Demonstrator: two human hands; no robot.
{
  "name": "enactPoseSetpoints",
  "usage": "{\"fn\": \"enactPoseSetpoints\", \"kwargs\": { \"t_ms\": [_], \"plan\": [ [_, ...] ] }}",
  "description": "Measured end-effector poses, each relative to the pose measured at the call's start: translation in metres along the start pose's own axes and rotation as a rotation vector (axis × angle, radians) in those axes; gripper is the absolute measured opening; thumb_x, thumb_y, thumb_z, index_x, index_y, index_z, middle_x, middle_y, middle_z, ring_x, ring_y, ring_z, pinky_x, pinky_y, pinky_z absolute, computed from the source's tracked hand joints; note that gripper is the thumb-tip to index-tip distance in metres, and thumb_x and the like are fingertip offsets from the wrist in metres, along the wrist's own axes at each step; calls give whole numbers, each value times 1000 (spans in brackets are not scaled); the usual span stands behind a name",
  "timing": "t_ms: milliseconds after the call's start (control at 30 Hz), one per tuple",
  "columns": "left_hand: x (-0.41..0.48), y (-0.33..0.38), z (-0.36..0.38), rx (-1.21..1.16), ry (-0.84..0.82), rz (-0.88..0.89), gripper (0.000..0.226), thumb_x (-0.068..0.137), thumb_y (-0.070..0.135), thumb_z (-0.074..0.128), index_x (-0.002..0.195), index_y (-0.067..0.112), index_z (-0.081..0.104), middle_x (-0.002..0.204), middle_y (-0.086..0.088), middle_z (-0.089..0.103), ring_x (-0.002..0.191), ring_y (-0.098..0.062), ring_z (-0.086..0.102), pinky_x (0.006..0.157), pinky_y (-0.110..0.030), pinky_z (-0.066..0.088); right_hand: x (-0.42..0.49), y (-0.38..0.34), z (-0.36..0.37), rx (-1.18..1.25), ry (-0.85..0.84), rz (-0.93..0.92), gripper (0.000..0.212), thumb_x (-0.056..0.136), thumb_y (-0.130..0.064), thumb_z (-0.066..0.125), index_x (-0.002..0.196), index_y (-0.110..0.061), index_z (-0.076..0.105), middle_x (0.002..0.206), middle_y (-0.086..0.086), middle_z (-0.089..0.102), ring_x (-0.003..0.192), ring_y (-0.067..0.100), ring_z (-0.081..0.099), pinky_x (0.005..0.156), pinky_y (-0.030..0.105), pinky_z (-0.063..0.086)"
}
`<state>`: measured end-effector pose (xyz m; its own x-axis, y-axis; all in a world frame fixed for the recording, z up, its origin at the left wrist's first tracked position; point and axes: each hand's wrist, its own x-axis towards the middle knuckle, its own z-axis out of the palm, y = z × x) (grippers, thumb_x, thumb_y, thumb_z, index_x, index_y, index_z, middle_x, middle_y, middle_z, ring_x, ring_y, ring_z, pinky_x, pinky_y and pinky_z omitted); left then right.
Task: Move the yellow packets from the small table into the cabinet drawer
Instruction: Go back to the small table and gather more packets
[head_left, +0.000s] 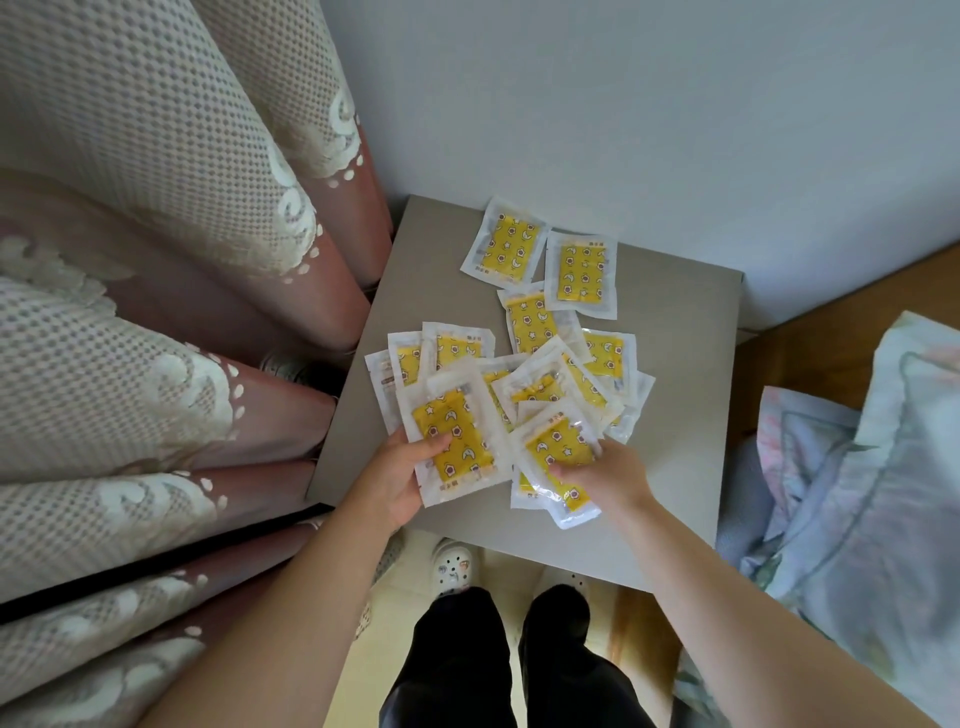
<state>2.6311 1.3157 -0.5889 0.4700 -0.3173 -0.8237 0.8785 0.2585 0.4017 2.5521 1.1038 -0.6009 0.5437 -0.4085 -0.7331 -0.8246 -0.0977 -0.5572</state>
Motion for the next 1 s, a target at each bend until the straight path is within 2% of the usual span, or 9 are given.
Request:
{"fn": "enactPoseSetpoints", "kwargs": {
  "t_ms": [133, 233, 333, 433, 533, 700, 767, 900, 1000],
  "plan": [
    [-1, -3, -3, 27, 2, -29, 51, 72, -1, 62, 121, 11, 58, 121, -16, 64, 108, -34, 62, 85, -52, 52, -2, 9, -20, 688, -245, 234, 51, 62, -16, 81, 110, -11, 65, 109, 9, 71, 99, 26, 67, 91, 42, 50],
    [0, -5, -5, 45, -12, -18, 41, 80, -6, 58, 116, 11, 60, 116, -15, 66, 101, -32, 65, 75, -47, 58, 2, 16, -35, 1123, -375, 207, 71, 54, -12, 88, 119, -13, 60, 119, 10, 67, 108, 30, 65, 84, 46, 55],
    [-3, -4, -4, 195, 52, 36, 37, 84, -11, 58, 114, 11, 60, 109, -12, 68, 95, -30, 67, 70, -43, 59, 10, 21, -47, 1198, -383, 177, 88, 40, -8, 94, 122, -16, 59, 120, 9, 66, 108, 29, 65, 77, 43, 58],
    [-5, -8, 2, 518, 186, 113, 38, 80, -11, 66, 109, 13, 61, 101, -7, 68, 88, -25, 66, 73, -37, 55, 11, 17, -59, 1007, -396, 135, 86, 36, -10, 95, 115, -14, 62, 111, 8, 70, 97, 26, 69, 68, 37, 58],
    [-2, -19, 11, 723, 250, 187, 35, 78, -7, 71, 101, 18, 63, 97, -3, 68, 88, -23, 65, 79, -37, 54, 13, 5, -62, 655, -277, 37, 45, 61, 3, 78, 102, -9, 64, 89, 5, 74, 83, 26, 70, 63, 33, 58],
    [6, -35, 32, 815, 309, 276, 32, 77, -2, 72, 78, 27, 58, 80, 8, 63, 80, -20, 64, 71, -33, 55, 18, -18, -35, 90, 79, -78, 24, 63, 4, 77, 65, -11, 58, 58, 1, 56, 56, 17, 52, 45, 16, 41],
    [8, -37, 40, 824, 339, 294, 31, 77, -1, 72, 75, 27, 58, 78, 8, 63, 76, -18, 63, 66, -29, 53, 20, -20, -22, -42, 149, -103, 24, 68, -1, 74, 61, -10, 53, 55, 2, 49, 51, 17, 46, 41, 20, 35],
    [14, -40, 45, 808, 379, 294, 25, 77, 2, 71, 89, 22, 63, 89, 2, 68, 86, -22, 67, 78, -37, 56, 23, -14, -2, -135, 202, -148, 28, 66, -9, 71, 55, -10, 45, 61, 7, 47, 57, 23, 44, 45, 22, 29],
    [16, -44, 46, 792, 386, 313, 25, 79, 3, 70, 88, 26, 63, 89, 3, 69, 85, -21, 67, 79, -41, 57, 24, -12, 7, -182, 238, -150, 19, 68, -15, 73, 76, -6, 58, 92, 12, 51, 76, 28, 53, 62, 26, 44]
  ]
}}
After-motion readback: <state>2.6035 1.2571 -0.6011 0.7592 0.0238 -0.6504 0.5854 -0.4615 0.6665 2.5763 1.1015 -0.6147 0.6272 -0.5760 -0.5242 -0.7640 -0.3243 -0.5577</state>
